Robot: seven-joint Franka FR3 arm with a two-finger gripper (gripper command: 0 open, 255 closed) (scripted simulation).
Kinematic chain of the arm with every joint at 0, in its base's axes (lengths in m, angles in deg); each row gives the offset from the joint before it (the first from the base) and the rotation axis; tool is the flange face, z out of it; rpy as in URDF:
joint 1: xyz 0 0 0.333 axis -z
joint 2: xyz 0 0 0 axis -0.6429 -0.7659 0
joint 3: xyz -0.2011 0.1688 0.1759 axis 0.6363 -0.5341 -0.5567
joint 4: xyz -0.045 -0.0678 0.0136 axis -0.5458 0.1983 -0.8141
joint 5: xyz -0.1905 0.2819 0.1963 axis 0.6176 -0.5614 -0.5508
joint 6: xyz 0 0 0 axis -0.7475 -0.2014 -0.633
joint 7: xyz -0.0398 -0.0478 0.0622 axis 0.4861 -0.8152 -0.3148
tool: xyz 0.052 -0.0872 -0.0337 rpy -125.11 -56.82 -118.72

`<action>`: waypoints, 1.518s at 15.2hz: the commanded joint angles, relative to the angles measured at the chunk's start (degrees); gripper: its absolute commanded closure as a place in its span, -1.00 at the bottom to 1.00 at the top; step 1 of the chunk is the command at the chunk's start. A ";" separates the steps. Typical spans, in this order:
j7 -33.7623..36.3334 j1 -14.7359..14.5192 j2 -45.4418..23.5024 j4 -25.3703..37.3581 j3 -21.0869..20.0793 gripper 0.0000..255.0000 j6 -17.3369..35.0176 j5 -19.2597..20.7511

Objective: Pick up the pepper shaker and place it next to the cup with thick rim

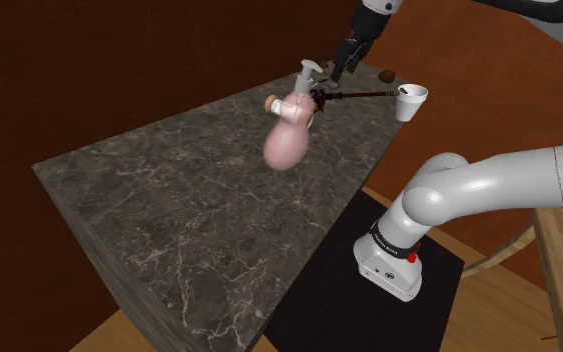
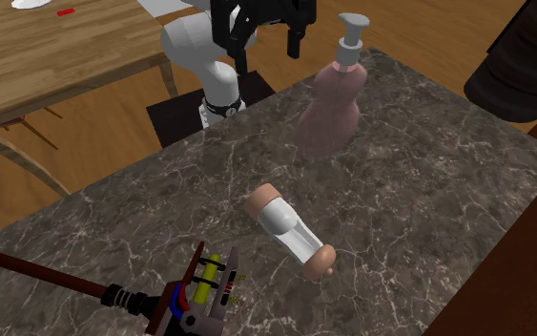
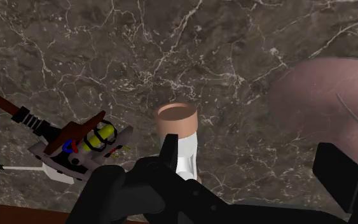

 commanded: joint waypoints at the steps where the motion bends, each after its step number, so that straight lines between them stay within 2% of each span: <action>1: 0.00 0.00 0.00 0.00 0.00 -1.00 0.00 0.00; 7: -4.19 -0.33 -9.80 -1.24 1.88 -1.00 10.18 2.02; 14: -8.69 -0.69 -23.48 0.86 3.72 -1.00 20.86 3.81; 20: -12.35 -0.83 -36.31 5.58 4.75 -1.00 28.26 4.70; 23: -12.75 -0.74 -38.64 5.59 4.92 -1.00 30.51 4.81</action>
